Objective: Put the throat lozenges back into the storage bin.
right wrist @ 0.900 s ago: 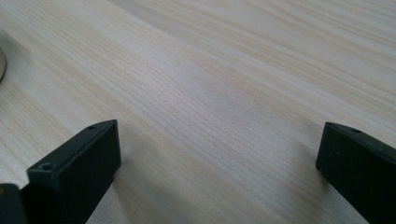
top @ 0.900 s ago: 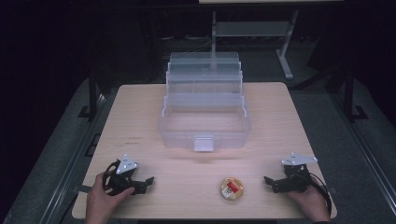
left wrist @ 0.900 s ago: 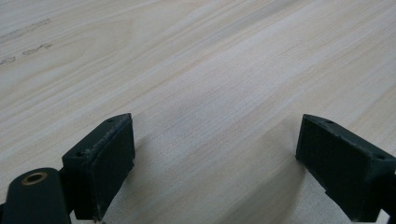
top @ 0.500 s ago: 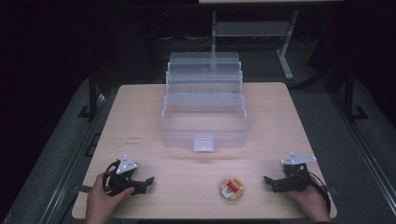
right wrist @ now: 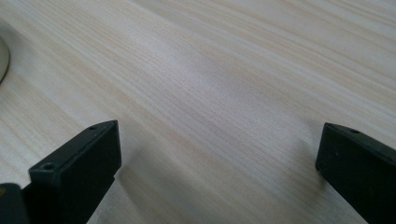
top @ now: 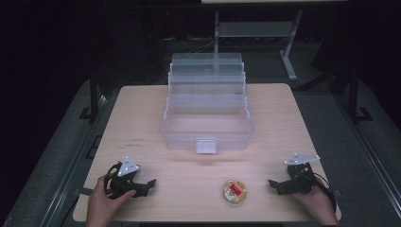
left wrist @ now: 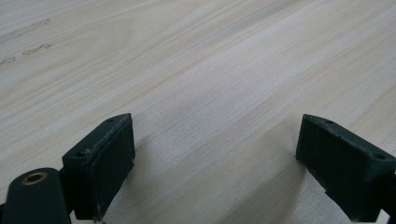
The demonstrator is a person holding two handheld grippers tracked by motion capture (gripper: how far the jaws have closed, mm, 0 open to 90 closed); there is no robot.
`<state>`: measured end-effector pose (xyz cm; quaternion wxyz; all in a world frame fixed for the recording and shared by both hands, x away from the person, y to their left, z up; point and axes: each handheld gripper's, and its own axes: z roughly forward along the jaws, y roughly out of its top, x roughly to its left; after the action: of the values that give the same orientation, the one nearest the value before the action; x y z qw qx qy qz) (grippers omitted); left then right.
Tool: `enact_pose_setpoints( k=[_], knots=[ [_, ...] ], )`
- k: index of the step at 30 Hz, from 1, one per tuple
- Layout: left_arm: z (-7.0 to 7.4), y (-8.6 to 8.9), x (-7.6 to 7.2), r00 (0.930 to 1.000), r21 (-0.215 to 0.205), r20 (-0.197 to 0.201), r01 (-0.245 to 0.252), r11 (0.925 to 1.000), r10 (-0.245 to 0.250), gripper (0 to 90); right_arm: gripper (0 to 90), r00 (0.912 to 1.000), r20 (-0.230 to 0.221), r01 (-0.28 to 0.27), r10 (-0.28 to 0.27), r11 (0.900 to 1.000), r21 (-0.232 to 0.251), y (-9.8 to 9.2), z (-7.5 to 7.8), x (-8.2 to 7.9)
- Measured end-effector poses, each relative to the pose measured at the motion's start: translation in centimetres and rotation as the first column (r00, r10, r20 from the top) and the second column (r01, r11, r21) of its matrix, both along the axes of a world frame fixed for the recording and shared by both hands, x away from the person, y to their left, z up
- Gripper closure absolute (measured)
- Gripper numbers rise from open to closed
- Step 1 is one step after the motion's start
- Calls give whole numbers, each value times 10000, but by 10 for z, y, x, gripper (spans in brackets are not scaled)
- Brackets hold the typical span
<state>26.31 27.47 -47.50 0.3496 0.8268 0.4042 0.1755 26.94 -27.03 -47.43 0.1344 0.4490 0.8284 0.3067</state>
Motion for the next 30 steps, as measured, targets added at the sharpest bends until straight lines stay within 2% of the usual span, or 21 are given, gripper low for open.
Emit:
enact_pose_setpoints(
  k=[17, 30],
  knots=[
    [0, 0, 0, 10000, -8, -1, -1, 10000, 1, 108, 0, 9992, -303, -264, 256, 9993, -257, 0, 16, 0],
    [0, 0, 0, 10000, 2, -1, 1, 10000, -1, 107, 0, 9963, -560, -682, 659, 9969, -400, 8, 27, 0]
  ],
)
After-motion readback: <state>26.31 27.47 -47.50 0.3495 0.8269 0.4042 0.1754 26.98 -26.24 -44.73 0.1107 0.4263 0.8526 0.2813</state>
